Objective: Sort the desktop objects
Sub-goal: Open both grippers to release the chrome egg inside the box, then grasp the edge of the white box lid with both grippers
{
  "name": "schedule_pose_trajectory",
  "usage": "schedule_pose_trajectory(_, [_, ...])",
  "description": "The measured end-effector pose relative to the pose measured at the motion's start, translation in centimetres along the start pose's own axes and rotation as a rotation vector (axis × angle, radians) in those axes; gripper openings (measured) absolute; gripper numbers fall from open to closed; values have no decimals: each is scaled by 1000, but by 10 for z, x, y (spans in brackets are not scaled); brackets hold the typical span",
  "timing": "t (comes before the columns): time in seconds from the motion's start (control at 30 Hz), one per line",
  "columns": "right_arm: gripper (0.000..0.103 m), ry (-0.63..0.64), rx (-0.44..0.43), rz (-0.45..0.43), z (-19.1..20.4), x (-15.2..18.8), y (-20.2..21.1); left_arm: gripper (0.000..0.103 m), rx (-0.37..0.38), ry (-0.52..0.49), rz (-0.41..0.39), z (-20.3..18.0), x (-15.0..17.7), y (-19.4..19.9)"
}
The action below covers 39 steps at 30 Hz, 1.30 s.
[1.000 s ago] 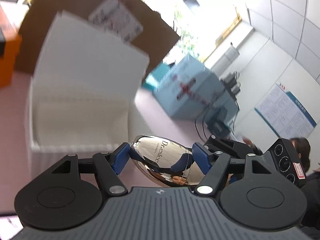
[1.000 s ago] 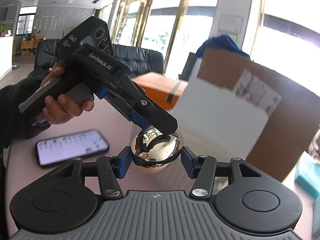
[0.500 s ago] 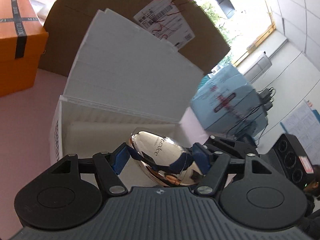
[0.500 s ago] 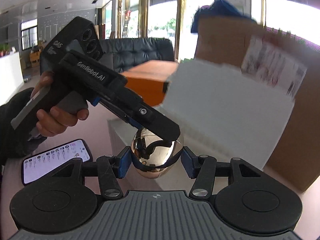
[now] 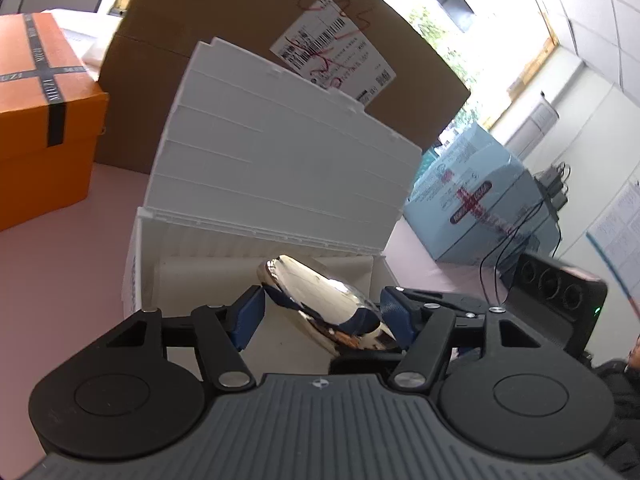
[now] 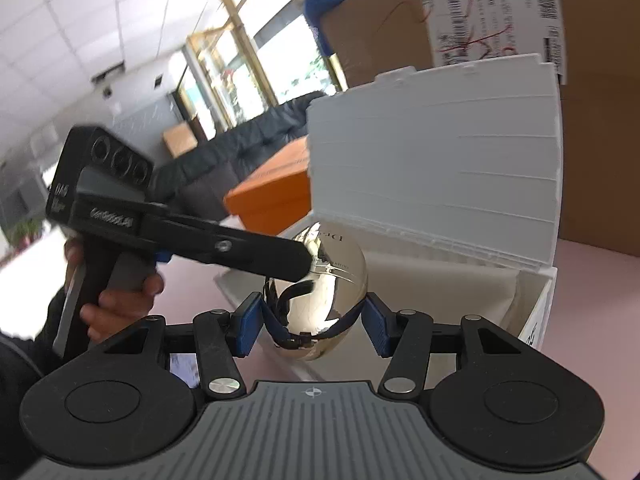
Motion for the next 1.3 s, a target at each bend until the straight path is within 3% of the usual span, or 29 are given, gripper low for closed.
schedule_pose_trajectory(0.07, [50,-41,15,16,-3,-3,-1,65,-11,24,-15,2,-3,5])
schedule_pose_trajectory(0.17, [47,-47,71,87,-6,-9,-7,66,-96,-24,-71,5,-8,11])
schedule_pose_trajectory(0.2, [36,-48,93,118,-7,-9,-10,66,-101,-34,-74,4,-8,11])
schedule_pose_trajectory(0.23, [6,-57,112,146,-8,-8,-14,66,-106,-43,-76,4,-7,11])
schedule_pose_trajectory(0.27, [3,-77,131,176,-11,-5,-16,66,-108,-50,-75,4,-7,11])
schedule_pose_trajectory(0.63, [2,-61,287,300,-23,2,-31,66,-123,-50,-57,8,-4,7])
schedule_pose_trajectory(0.8, [2,-42,369,340,-33,8,-37,66,-170,-93,-68,7,-4,8])
schedule_pose_trajectory(0.9, [2,-29,452,349,-33,7,-30,74,-177,-161,-120,4,-12,17])
schedule_pose_trajectory(0.97, [9,-26,502,323,-29,2,-20,87,-216,-255,-207,0,-19,27])
schedule_pose_trajectory(1.0, [20,-19,526,299,-26,-3,-14,88,-238,-297,-251,-1,-22,32])
schedule_pose_trajectory(1.13, [83,52,700,154,-14,-28,17,94,-248,-346,-295,4,-33,38])
schedule_pose_trajectory(1.2, [94,128,830,84,-8,-40,26,94,-273,-337,-319,15,-41,37])
schedule_pose_trajectory(1.3, [96,229,952,35,-5,-48,37,94,-291,-304,-361,33,-51,35])
Point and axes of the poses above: each gripper's, at about its wrist camera, not at the fingertips, and y roughly against the way its jaws point, z to its left, x to its underside, the point moved 8 cm from there along -y, roughly the way its jaws point, and after that the axes turned 11 degrees about y, right-handed, at the moved point
